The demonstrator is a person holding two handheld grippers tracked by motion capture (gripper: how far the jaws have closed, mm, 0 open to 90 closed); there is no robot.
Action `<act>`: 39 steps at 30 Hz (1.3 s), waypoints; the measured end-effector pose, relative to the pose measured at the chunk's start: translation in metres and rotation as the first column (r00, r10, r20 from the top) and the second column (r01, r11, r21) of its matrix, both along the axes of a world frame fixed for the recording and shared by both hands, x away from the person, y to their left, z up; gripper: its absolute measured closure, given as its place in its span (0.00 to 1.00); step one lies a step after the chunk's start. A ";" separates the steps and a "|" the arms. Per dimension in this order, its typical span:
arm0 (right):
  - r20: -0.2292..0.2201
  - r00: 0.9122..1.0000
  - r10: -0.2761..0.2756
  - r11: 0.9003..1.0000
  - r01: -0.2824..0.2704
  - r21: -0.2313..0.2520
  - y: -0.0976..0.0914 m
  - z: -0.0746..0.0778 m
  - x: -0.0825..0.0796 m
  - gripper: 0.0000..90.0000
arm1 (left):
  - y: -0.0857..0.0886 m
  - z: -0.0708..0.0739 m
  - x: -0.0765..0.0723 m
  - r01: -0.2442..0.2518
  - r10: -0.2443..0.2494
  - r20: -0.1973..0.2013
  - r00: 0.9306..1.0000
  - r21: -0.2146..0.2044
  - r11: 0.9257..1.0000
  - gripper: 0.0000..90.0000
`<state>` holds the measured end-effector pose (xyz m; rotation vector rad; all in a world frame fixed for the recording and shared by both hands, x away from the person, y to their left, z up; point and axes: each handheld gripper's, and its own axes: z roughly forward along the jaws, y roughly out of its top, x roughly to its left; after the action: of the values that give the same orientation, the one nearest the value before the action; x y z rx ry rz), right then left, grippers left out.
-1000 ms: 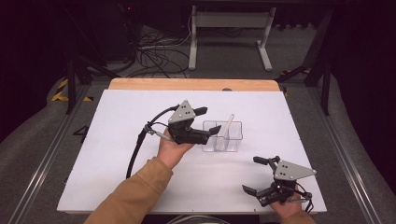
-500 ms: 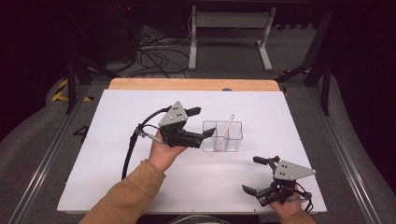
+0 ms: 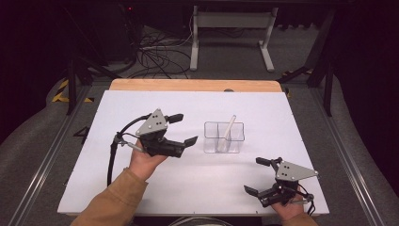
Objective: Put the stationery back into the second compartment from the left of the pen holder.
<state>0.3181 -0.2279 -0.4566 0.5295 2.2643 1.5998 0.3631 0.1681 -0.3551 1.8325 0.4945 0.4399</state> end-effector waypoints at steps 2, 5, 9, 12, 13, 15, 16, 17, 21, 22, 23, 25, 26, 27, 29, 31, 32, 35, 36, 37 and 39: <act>-0.002 1.000 -0.001 1.000 0.001 -0.001 0.000 0.000 0.001 0.00 | 0.008 -0.004 -0.005 -0.005 0.006 -0.029 1.000 0.005 1.000 0.14; -0.003 1.000 0.001 1.000 -0.001 -0.003 0.001 -0.001 0.001 0.00 | 0.019 -0.010 -0.013 -0.018 0.019 -0.049 0.999 0.029 0.999 0.11; -0.003 1.000 -0.003 1.000 0.003 -0.004 0.001 -0.001 0.001 0.00 | 0.031 -0.017 -0.022 -0.047 0.050 -0.052 0.997 0.064 0.997 0.07; -0.004 1.000 -0.005 1.000 0.005 -0.006 0.002 -0.001 0.002 0.00 | 0.039 -0.022 -0.028 -0.068 0.071 -0.034 0.997 0.081 0.994 0.05; -0.003 1.000 -0.007 1.000 0.007 -0.010 0.003 -0.001 0.002 0.00 | 0.042 -0.024 -0.030 -0.072 0.075 -0.030 0.997 0.080 0.994 0.05; -0.005 1.000 -0.004 1.000 0.004 -0.013 0.003 -0.002 0.003 0.00 | 0.048 -0.028 -0.035 -0.078 0.079 -0.017 0.997 0.080 0.994 0.05; -0.006 1.000 -0.003 1.000 0.003 -0.014 0.004 -0.002 0.003 0.00 | 0.050 -0.030 -0.037 -0.074 0.076 -0.013 0.997 0.079 0.994 0.05; -0.007 1.000 -0.003 1.000 0.003 -0.015 0.004 -0.002 0.003 0.00 | 0.053 -0.032 -0.039 -0.071 0.073 -0.014 0.997 0.081 0.994 0.05; -0.006 1.000 -0.005 1.000 0.005 -0.016 0.003 -0.002 0.002 0.00 | 0.062 -0.042 -0.044 -0.074 0.077 -0.037 0.996 0.082 0.994 0.05; -0.006 1.000 -0.005 1.000 0.005 -0.016 0.003 -0.002 0.002 0.00 | 0.064 -0.044 -0.046 -0.075 0.079 -0.044 0.996 0.079 0.994 0.05; -0.006 1.000 -0.005 1.000 0.005 -0.015 0.003 -0.002 0.002 0.00 | 0.066 -0.046 -0.046 -0.078 0.082 -0.050 0.995 0.079 0.994 0.05; -0.006 1.000 -0.006 1.000 0.006 -0.016 0.003 -0.002 0.002 0.00 | 0.070 -0.051 -0.047 -0.081 0.087 -0.072 0.994 0.079 0.994 0.05; -0.006 1.000 -0.007 1.000 0.007 -0.017 0.003 -0.002 0.002 0.00 | 0.071 -0.054 -0.047 -0.072 0.078 -0.081 0.994 0.079 0.994 0.05; -0.006 1.000 -0.008 1.000 0.008 -0.017 0.003 -0.002 0.002 0.00 | 0.072 -0.056 -0.047 -0.066 0.073 -0.091 0.993 0.083 0.994 0.05; -0.007 1.000 -0.011 1.000 0.011 -0.016 0.003 -0.002 0.002 0.00 | 0.074 -0.061 -0.048 -0.072 0.082 -0.099 0.992 0.100 0.992 0.05; -0.005 1.000 -0.011 1.000 0.011 -0.017 0.003 -0.002 0.001 0.00 | 0.076 -0.066 -0.048 -0.076 0.086 -0.106 0.991 0.102 0.992 0.05; -0.005 1.000 -0.011 1.000 0.011 -0.018 0.003 -0.002 0.001 0.00 | 0.077 -0.069 -0.048 -0.077 0.088 -0.107 0.990 0.098 0.992 0.05; -0.007 1.000 -0.011 1.000 0.011 -0.019 0.002 -0.002 0.001 0.00 | 0.082 -0.076 -0.048 -0.081 0.089 -0.123 0.988 0.074 0.994 0.05; -0.007 1.000 -0.010 1.000 0.010 -0.019 0.002 -0.002 0.002 0.00 | 0.083 -0.079 -0.048 -0.078 0.085 -0.127 0.988 0.063 0.995 0.05; -0.007 1.000 -0.010 1.000 0.010 -0.019 0.002 -0.002 0.002 0.00 | 0.084 -0.083 -0.048 -0.073 0.080 -0.131 0.988 0.057 0.996 0.05; -0.007 1.000 -0.010 1.000 0.010 -0.020 0.002 -0.002 0.001 0.00 | 0.086 -0.089 -0.049 -0.066 0.072 -0.134 0.988 0.044 0.997 0.05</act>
<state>0.3195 -0.2256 -0.4588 0.5414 2.2766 1.5720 0.3142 0.2541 -0.4444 1.8956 0.6479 0.3756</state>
